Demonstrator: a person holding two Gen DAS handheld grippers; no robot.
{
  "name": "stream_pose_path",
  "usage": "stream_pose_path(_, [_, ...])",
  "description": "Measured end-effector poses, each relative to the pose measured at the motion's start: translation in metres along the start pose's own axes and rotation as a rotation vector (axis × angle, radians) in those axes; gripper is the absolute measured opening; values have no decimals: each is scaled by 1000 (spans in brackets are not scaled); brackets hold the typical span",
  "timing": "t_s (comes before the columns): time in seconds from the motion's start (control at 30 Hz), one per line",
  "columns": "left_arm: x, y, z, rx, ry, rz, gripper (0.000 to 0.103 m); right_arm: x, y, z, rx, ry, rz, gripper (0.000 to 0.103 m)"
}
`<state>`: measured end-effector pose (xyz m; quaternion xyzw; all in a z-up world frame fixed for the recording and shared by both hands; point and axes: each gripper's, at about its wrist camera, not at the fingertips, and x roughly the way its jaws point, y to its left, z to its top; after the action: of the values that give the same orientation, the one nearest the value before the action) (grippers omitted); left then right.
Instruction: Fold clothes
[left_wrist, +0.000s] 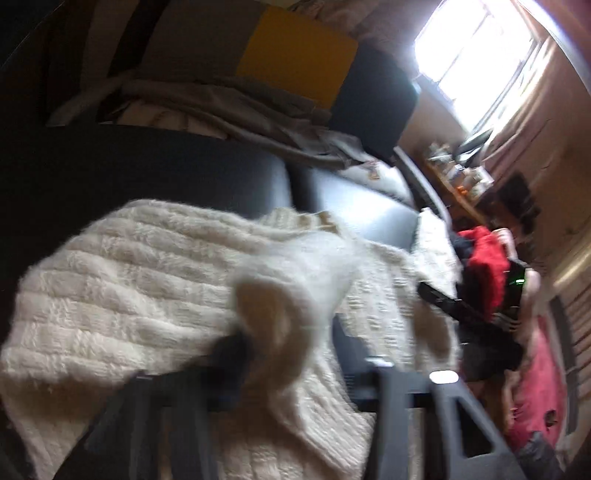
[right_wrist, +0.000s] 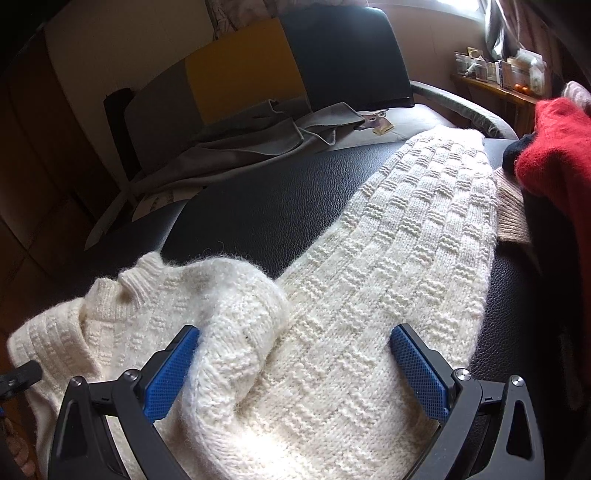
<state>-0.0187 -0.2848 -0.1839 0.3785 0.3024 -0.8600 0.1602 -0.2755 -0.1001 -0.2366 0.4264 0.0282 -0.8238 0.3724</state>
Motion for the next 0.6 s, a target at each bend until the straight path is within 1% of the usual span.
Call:
stream_pose_path(0.17, [-2, 9, 0, -36, 7, 27, 14, -1, 1, 0, -11, 3, -11, 103])
stream_pose_path(0.23, [-11, 7, -1, -8, -9, 47, 12, 0, 3, 0, -15, 5, -16, 103])
stream_pose_path(0.3, [-29, 16, 5, -16, -50, 47, 11, 2, 5, 1, -23, 9, -26, 103])
stream_pose_path(0.37, [-55, 42, 14, -62, -101, 55, 11, 4, 8, 1, -32, 14, -38, 103])
stream_pose_path(0.4, [-72, 61, 20, -98, -131, 59, 11, 5, 10, 1, -37, 16, -45, 103])
stream_pose_path(0.5, [-133, 124, 28, -198, -236, 113, 11, 8, 17, 1, -51, 22, -62, 103])
stream_pose_path(0.53, [-155, 147, 28, -233, -270, 143, 11, 9, 18, 0, -53, 23, -65, 103])
stream_pose_path(0.6, [-185, 186, 22, -272, -297, 235, 11, 12, 21, 2, -53, 24, -69, 103])
